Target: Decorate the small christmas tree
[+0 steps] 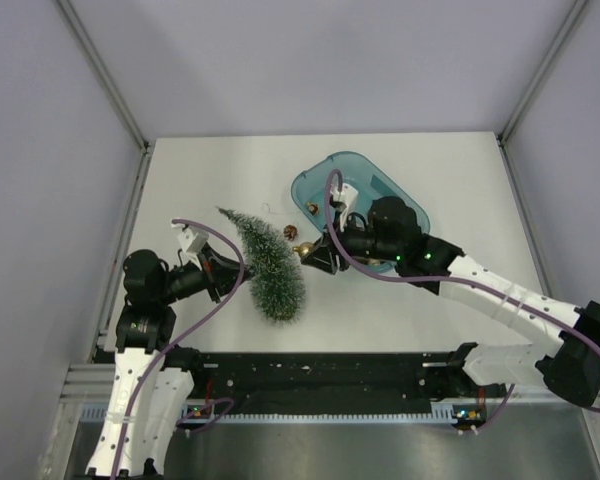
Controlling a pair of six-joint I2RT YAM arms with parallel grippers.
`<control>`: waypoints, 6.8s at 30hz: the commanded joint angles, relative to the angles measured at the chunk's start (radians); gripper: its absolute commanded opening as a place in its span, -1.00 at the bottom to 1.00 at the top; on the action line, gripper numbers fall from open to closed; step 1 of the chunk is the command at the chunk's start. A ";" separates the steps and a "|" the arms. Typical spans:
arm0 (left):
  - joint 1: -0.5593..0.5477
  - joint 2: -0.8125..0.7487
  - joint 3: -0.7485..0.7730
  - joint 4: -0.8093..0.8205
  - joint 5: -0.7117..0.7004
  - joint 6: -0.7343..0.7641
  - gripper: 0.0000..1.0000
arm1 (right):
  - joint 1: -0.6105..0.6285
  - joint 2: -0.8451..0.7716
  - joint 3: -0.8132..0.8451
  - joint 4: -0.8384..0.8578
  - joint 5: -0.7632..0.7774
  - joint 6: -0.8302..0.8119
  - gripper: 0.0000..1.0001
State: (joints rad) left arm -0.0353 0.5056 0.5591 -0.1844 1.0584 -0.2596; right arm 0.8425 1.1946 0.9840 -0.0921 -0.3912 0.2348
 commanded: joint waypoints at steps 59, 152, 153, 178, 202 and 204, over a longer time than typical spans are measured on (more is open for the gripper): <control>0.000 -0.010 -0.010 0.014 0.006 -0.017 -1.00 | 0.069 -0.081 0.094 -0.106 0.046 -0.072 -0.76; 0.000 -0.018 -0.008 -0.007 0.002 -0.009 -1.00 | 0.067 -0.038 -0.077 0.094 0.089 0.005 0.17; 0.000 -0.015 -0.008 -0.007 0.002 -0.009 -1.00 | 0.066 -0.044 -0.076 0.062 0.094 0.001 0.18; -0.002 -0.025 -0.002 -0.023 -0.008 -0.003 -1.00 | -0.206 0.035 0.080 -0.182 0.461 0.064 0.22; 0.002 -0.016 -0.008 -0.021 -0.023 0.000 -1.00 | -0.365 0.563 0.191 -0.305 0.844 0.144 -0.11; 0.002 -0.019 -0.007 -0.021 -0.023 -0.001 -1.00 | -0.367 0.592 0.200 -0.304 0.828 0.150 -0.16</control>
State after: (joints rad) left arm -0.0353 0.4866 0.5583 -0.2031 1.0309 -0.2707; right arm 0.4797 1.7355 1.1458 -0.4191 0.4442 0.3622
